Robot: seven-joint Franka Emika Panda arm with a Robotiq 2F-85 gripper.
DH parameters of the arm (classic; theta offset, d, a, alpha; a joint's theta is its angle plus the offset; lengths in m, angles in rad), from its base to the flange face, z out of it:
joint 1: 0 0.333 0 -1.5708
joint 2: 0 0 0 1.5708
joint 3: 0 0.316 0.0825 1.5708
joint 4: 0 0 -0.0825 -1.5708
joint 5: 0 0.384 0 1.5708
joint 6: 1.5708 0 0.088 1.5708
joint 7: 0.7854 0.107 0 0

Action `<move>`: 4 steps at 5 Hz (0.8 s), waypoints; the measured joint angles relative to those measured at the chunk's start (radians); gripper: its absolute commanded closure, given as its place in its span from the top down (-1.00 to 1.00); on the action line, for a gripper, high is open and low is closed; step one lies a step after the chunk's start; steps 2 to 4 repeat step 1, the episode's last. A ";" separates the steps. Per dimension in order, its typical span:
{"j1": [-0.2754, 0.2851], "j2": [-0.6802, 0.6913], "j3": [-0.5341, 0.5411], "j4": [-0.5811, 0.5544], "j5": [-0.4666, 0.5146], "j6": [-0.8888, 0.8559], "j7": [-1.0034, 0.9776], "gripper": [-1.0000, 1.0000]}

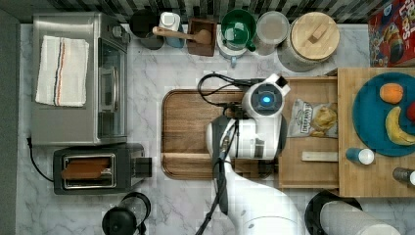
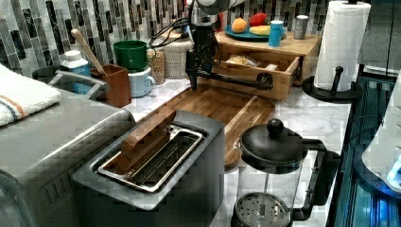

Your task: Open the drawer.

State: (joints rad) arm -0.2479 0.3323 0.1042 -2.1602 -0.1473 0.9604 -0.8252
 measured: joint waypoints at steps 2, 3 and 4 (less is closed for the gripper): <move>0.039 -0.006 0.004 0.000 0.000 -0.027 0.008 1.00; 0.039 -0.006 0.004 0.000 0.000 -0.027 0.008 1.00; 0.039 -0.006 0.004 0.000 0.000 -0.027 0.008 1.00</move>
